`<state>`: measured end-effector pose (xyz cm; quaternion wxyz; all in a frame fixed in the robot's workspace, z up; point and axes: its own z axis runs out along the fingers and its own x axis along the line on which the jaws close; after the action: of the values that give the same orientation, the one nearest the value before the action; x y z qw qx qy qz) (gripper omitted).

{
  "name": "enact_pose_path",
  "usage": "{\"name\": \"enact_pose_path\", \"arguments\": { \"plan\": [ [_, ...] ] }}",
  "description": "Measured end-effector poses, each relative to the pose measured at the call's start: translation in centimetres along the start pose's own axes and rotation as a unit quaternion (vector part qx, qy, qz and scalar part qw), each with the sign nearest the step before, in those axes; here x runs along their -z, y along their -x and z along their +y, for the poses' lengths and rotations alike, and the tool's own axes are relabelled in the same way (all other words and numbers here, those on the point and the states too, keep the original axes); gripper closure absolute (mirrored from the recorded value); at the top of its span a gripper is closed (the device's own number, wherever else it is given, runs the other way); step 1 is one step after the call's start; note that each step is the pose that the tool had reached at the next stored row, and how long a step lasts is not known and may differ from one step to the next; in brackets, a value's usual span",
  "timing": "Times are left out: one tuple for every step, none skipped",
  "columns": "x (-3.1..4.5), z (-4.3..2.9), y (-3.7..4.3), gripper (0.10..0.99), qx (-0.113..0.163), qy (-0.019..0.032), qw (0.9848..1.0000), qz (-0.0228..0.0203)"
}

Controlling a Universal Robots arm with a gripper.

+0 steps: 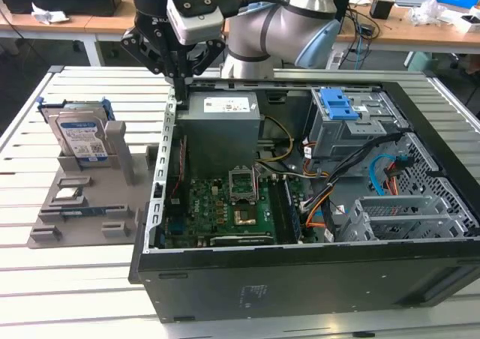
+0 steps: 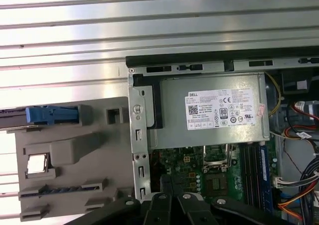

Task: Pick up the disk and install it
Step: 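Reach for the disk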

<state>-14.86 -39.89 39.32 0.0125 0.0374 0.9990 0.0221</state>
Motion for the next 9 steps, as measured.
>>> {"name": "enact_pose_path", "arguments": {
  "plan": [
    [0.01, -0.01, -0.18, 0.98, 0.0, -0.0001, 1.0, 0.0],
    [0.02, -0.05, -0.68, 0.98, 0.0, 0.0, 1.0, 0.0],
    [0.03, -0.08, -1.1, 0.98, 0.0, 0.0, 1.0, 0.0],
    [0.04, -0.09, -1.27, 0.98, 0.0, 0.0, 1.0, 0.0],
    [0.04, -0.1, -1.41, 0.98, 0.0, 0.0, 1.0, 0.0],
    [0.05, -0.11, -1.56, 0.98, 0.0, 0.0, 1.0, 0.0],
    [0.05, -0.13, -1.75, 0.98, 0.0, 0.0, 1.0, 0.0],
    [0.06, -0.16, -2.12, 0.98, 0.0, 0.0, 1.0, 0.0],
    [0.07, -0.17, -2.32, 0.98, 0.0, 0.0, 1.0, 0.0]
  ]
}}
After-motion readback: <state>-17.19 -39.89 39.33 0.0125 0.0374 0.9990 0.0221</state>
